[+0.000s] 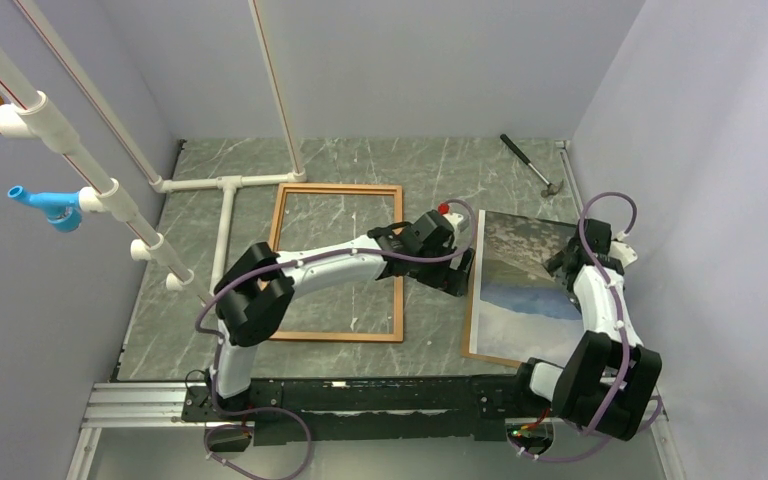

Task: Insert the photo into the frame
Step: Move the photo frame item to the center of the board.

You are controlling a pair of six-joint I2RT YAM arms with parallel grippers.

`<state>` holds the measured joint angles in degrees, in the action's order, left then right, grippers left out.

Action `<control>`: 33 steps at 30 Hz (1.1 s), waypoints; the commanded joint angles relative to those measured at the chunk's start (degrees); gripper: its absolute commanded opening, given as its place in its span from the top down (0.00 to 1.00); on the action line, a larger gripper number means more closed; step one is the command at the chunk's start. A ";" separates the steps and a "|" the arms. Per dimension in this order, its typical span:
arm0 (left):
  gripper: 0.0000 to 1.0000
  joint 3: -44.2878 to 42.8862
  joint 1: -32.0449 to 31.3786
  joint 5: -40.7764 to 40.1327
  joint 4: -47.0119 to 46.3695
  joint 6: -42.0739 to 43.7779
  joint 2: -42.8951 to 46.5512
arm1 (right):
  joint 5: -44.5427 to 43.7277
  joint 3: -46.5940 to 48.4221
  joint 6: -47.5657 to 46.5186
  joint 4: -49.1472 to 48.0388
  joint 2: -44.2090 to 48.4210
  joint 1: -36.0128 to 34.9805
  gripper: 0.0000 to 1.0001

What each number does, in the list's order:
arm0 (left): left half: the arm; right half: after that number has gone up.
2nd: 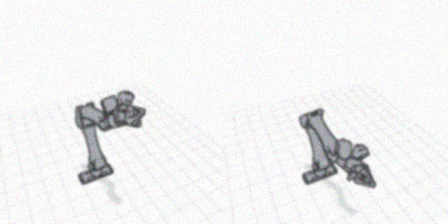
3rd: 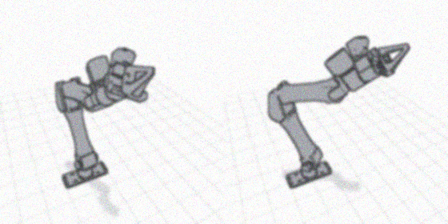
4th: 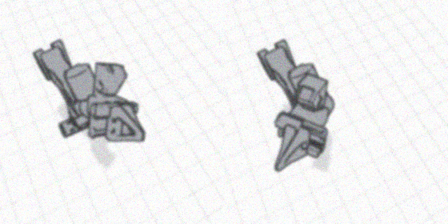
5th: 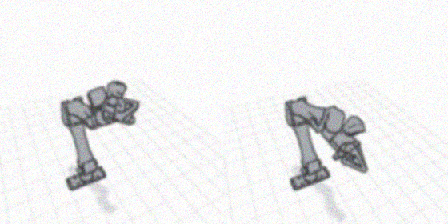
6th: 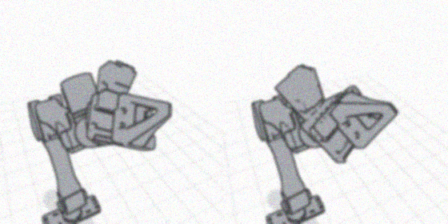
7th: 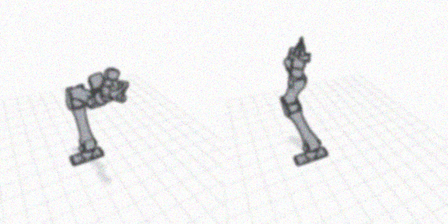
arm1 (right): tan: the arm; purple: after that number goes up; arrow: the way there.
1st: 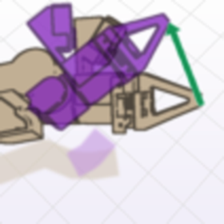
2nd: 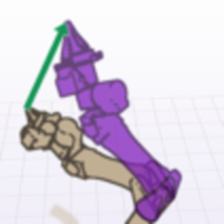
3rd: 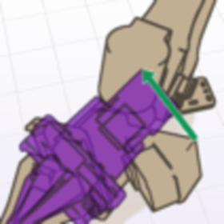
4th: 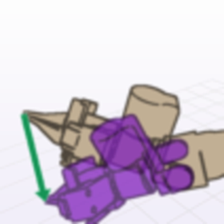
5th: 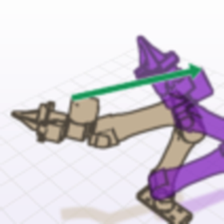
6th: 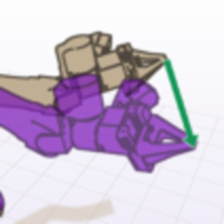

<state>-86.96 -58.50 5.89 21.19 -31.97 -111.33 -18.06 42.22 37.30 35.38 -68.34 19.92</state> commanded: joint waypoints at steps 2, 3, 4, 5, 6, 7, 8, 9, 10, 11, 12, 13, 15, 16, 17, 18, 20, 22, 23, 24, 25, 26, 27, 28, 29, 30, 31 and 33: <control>0.01 -2.72 -0.20 6.45 -6.34 -5.73 -3.94 | -8.66 -1.33 0.00 -3.52 2.89 1.70 0.07; 0.01 -2.91 -0.21 7.29 -7.15 -6.31 -4.77 | -10.32 -1.46 -0.07 -3.93 2.98 1.82 0.07; 0.01 -3.14 -0.21 7.94 -7.73 -6.84 -5.40 | -11.72 -1.57 -0.41 -4.74 3.05 2.01 0.07; 0.01 -3.25 -0.21 8.45 -8.26 -7.22 -6.01 | -13.18 -1.56 -0.49 -5.21 2.91 2.09 0.07; 0.01 -3.30 -0.21 8.91 -8.87 -7.63 -6.53 | -14.21 -1.46 -0.55 -5.49 2.30 2.21 0.07; 0.01 -3.23 -0.21 9.33 -9.32 -8.04 -6.99 | -14.75 -1.37 -0.60 -5.87 1.63 2.45 0.07; 0.01 -3.18 -0.28 9.66 -9.78 -8.37 -7.25 | -14.92 -1.28 -1.05 -6.42 0.86 2.56 0.07; 0.01 -3.09 -0.30 10.05 -10.22 -8.59 -7.50 | -15.12 -1.17 -1.29 -6.99 0.10 2.76 0.08; 0.01 -3.05 -0.36 10.36 -10.61 -8.69 -7.65 | -15.40 -1.02 -1.53 -7.67 -0.56 2.94 0.07; 0.00 -3.00 -0.39 10.53 -10.78 -8.69 -7.79 | -15.61 -0.98 -1.80 -8.16 -1.28 3.28 0.07; 0.00 -2.92 -0.39 10.54 -10.86 -8.59 -7.83 | -15.69 -1.04 -1.92 -8.80 -1.86 3.68 0.07; 0.01 -2.82 -0.39 10.50 -10.92 -8.46 -7.77 | -15.75 -1.28 -2.12 -9.53 -2.41 4.15 0.07; 0.01 -2.66 -0.39 10.50 -11.11 -8.33 -7.77 | -15.65 -1.95 -2.14 -11.05 -3.55 5.37 0.07; 0.01 -2.69 -0.39 10.62 -11.11 -8.22 -7.87 | -15.45 -2.14 -1.96 -11.62 -4.02 6.12 0.07; 0.01 -2.81 -0.39 10.75 -11.16 -8.12 -8.03 | -15.12 -2.34 -1.86 -12.19 -4.61 6.95 0.07; 0.01 -2.91 -0.39 10.92 -11.12 -8.05 -8.15 | -14.79 -2.46 -1.48 -12.68 -5.06 7.78 0.07; 0.01 -3.20 -0.39 11.30 -11.21 -8.02 -8.44 | -13.91 -2.69 -1.32 -13.84 -5.90 9.47 0.05; 0.01 -3.45 -0.39 11.64 -11.21 -8.05 -8.69 | -12.46 -3.14 -1.25 -14.87 -6.42 10.98 0.03; 0.01 -3.62 -0.39 11.68 -11.03 -7.91 -8.81 | -12.32 -3.52 -0.92 -15.30 -6.71 11.58 0.02; 0.00 -3.84 -0.39 11.70 -10.81 -7.74 -9.00 | -12.22 -3.74 -0.67 -15.63 -6.91 12.21 0.02; 0.01 -3.91 -0.31 11.76 -10.62 -7.60 -9.04 | -12.77 -3.80 -0.01 -15.44 -7.11 12.95 0.02; 0.01 -3.92 -0.37 11.73 -10.56 -7.37 -9.02 | -13.40 -3.97 0.79 -15.51 -7.17 13.29 0.02; 0.01 -3.73 -0.24 11.69 -10.62 -7.28 -8.93 | -13.70 -4.26 1.50 -15.82 -7.21 13.77 0.01; 0.00 -3.52 -0.17 11.81 -10.83 -7.32 -8.85 | -13.93 -4.59 2.06 -16.22 -7.19 14.11 0.01; 0.01 -3.30 -0.06 12.04 -11.15 -7.29 -8.83 | -14.42 -4.93 2.73 -16.74 -7.24 14.49 0.01; 0.01 -3.16 0.03 12.26 -11.27 -7.24 -8.83 | -14.75 -5.09 3.30 -17.16 -7.37 14.77 0.01; 0.01 -3.01 0.13 12.41 -11.37 -7.23 -8.86 | -14.80 -5.06 3.95 -17.29 -7.89 15.25 0.01; 0.01 -2.60 0.14 12.61 -11.77 -7.12 -8.77 | -14.70 -4.60 5.04 -17.17 -9.12 16.29 0.01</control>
<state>-88.44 -58.50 16.91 11.84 -39.68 -119.96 -31.16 37.19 38.81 21.04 -75.72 34.46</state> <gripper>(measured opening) 0.994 0.991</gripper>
